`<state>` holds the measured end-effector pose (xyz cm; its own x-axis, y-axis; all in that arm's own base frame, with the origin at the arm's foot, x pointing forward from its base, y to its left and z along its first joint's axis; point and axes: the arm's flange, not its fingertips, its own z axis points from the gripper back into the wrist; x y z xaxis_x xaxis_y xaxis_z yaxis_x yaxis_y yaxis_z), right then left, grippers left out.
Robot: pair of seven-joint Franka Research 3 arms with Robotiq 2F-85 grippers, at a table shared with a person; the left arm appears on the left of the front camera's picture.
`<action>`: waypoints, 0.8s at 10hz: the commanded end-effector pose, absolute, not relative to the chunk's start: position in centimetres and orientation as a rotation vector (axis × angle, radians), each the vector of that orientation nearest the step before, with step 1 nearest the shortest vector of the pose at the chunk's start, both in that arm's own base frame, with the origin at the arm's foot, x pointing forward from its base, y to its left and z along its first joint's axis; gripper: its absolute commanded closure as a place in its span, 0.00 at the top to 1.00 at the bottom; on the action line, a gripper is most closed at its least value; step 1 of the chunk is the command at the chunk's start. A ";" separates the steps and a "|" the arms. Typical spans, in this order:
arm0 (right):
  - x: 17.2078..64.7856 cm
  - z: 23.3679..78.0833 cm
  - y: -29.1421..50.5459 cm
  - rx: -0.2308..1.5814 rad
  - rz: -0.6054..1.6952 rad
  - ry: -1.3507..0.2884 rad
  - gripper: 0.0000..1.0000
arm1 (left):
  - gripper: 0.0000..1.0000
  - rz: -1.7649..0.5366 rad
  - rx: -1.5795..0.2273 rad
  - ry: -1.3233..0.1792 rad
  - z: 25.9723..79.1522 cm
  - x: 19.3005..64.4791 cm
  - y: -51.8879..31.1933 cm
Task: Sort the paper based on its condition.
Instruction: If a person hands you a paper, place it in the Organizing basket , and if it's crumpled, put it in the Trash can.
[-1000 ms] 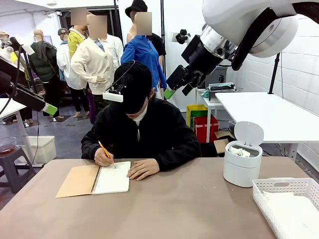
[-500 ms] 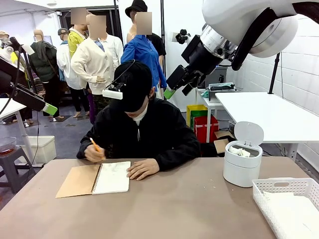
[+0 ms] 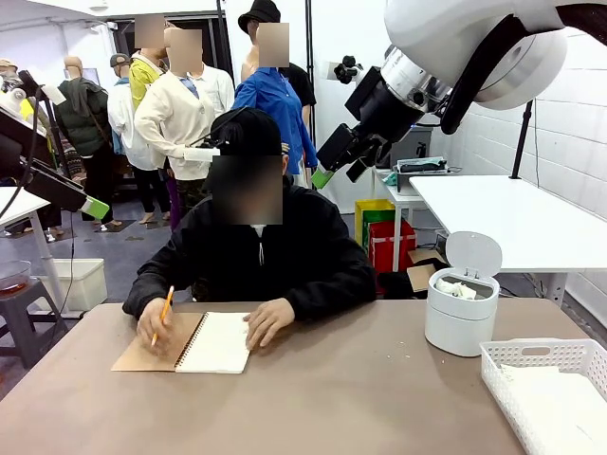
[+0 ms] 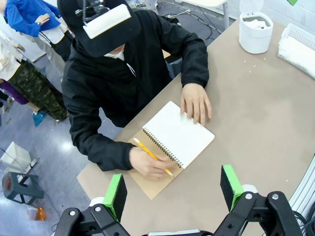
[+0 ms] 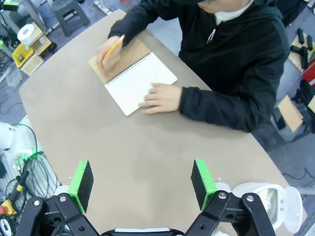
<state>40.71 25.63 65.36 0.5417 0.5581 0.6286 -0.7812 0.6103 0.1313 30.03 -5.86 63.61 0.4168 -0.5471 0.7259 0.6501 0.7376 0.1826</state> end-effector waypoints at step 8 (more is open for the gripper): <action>40.7 65.4 25.6 0.428 0.816 -0.577 1.00 | 1.00 -0.750 -0.128 -0.856 63.6 30.0 -5.8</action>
